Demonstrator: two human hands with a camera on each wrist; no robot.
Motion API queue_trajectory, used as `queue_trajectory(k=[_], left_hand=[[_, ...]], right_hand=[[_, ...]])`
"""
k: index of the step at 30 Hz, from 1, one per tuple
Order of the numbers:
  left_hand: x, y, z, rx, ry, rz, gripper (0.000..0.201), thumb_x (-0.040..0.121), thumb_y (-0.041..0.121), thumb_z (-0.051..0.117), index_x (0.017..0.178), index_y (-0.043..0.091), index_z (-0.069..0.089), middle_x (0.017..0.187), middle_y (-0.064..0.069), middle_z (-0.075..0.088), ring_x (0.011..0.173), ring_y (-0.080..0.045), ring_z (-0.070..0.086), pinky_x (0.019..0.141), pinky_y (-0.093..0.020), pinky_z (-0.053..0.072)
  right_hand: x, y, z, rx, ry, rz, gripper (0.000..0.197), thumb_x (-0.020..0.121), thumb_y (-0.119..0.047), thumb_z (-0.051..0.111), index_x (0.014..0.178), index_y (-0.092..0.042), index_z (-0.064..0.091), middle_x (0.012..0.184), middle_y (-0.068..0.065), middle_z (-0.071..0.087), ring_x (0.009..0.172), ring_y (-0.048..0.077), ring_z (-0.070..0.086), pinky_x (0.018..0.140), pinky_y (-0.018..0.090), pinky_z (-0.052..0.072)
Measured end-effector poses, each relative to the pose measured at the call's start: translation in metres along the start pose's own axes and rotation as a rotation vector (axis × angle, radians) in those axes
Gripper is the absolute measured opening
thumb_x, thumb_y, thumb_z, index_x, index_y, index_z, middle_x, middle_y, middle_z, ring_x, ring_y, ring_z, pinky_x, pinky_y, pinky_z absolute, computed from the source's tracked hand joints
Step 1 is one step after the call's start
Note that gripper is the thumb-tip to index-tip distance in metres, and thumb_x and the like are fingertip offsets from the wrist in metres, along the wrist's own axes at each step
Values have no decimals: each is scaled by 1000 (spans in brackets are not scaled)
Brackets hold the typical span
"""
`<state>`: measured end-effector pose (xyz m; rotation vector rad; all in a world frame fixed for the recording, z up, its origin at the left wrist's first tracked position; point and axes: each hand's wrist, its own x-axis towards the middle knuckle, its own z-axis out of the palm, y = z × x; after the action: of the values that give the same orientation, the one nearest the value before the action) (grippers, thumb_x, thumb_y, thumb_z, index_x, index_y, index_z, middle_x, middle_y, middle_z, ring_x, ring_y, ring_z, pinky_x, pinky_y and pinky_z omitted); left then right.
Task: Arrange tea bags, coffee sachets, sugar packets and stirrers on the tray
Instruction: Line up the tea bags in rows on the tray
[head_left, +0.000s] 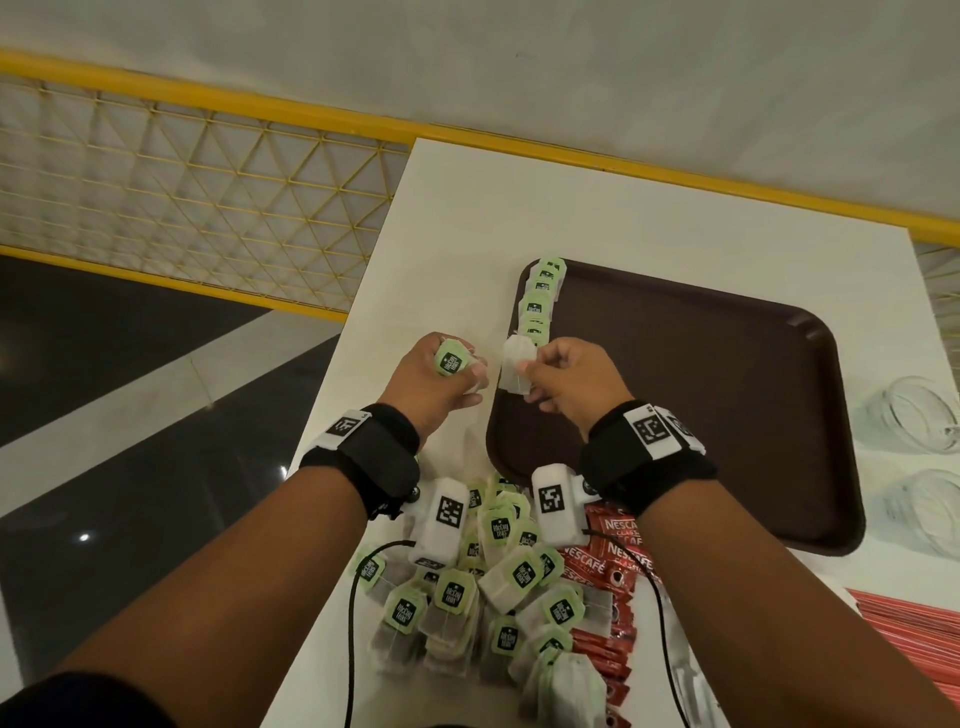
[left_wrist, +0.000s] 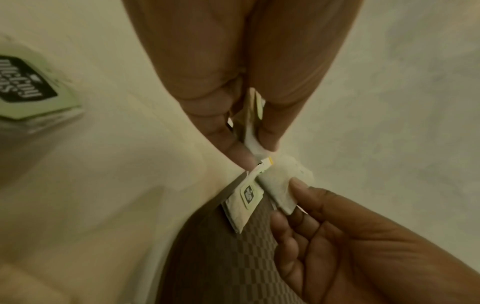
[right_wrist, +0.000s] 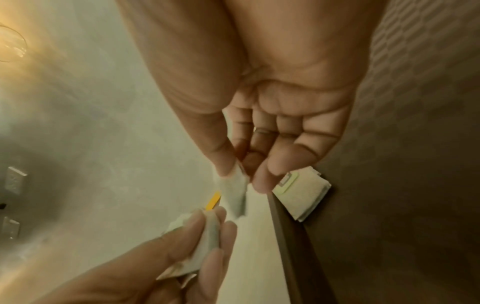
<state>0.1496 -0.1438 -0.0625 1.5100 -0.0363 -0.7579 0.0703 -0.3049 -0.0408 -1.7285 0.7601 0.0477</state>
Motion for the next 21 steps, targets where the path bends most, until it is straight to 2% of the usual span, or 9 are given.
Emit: queue_trajectory(k=[2, 4, 7, 9, 12, 14, 17, 19, 21], left_hand=[[1, 1, 2, 71, 15, 17, 22, 88, 3, 67, 104, 13, 55, 110, -18, 67, 101, -32, 68, 77, -34, 59], [1, 3, 8, 122, -23, 31, 22, 87, 3, 67, 103, 13, 56, 110, -18, 67, 102, -32, 68, 79, -35, 60], [-1, 6, 15, 99, -62, 27, 22, 89, 1, 66, 106, 10, 56, 109, -19, 64, 102, -31, 67, 79, -35, 59], [-1, 8, 14, 26, -76, 8, 22, 89, 1, 65, 107, 10, 57, 106, -17, 62, 100, -29, 67, 81, -36, 59], [-2, 8, 11, 1, -94, -3, 22, 88, 2, 68, 106, 10, 58, 102, -14, 63, 93, -25, 67, 82, -38, 59], [-4, 7, 13, 31, -104, 5, 22, 86, 3, 70, 102, 12, 59, 98, -12, 63, 90, -23, 67, 83, -39, 59], [-5, 5, 19, 72, -101, 17, 21, 86, 5, 71, 97, 15, 58, 98, -12, 62, 89, -23, 65, 81, -40, 59], [-5, 5, 19, 85, -98, 8, 21, 86, 7, 72, 97, 16, 57, 104, -16, 63, 94, -26, 66, 81, -41, 59], [-4, 5, 18, 96, -104, -5, 21, 86, 8, 72, 99, 15, 57, 106, -16, 63, 94, -26, 66, 79, -40, 60]], right_hand=[[1, 2, 2, -71, 67, -36, 13, 88, -17, 69, 87, -8, 60, 77, 10, 68, 60, 12, 64, 59, 27, 53], [0, 2, 6, -138, 75, -99, 11, 85, -18, 71, 80, -13, 63, 73, 6, 67, 62, 13, 63, 63, 29, 54], [-3, 0, 10, -105, 47, -154, 6, 86, -17, 71, 80, -15, 70, 74, -4, 68, 63, -2, 61, 58, 16, 50], [-5, 0, 9, -35, 37, -163, 9, 89, -14, 66, 83, -13, 74, 76, -6, 69, 63, -7, 61, 57, 9, 46], [-4, 2, 5, 8, 21, -169, 5, 86, -8, 69, 86, -8, 74, 78, -2, 70, 63, -5, 61, 58, 10, 46], [-3, 3, 4, 5, 23, -170, 6, 80, -6, 75, 85, -7, 72, 77, 5, 70, 65, 5, 62, 59, 16, 47], [0, 11, 3, -12, 52, -149, 19, 74, -14, 82, 83, -14, 65, 82, 13, 68, 69, 19, 61, 61, 26, 49], [-1, 15, 2, -1, 68, -121, 26, 74, -18, 83, 90, -16, 62, 86, 10, 66, 71, 15, 59, 62, 25, 49], [-2, 17, -1, -13, 29, -96, 23, 79, -18, 79, 95, -16, 63, 88, 7, 67, 74, 12, 60, 62, 24, 49]])
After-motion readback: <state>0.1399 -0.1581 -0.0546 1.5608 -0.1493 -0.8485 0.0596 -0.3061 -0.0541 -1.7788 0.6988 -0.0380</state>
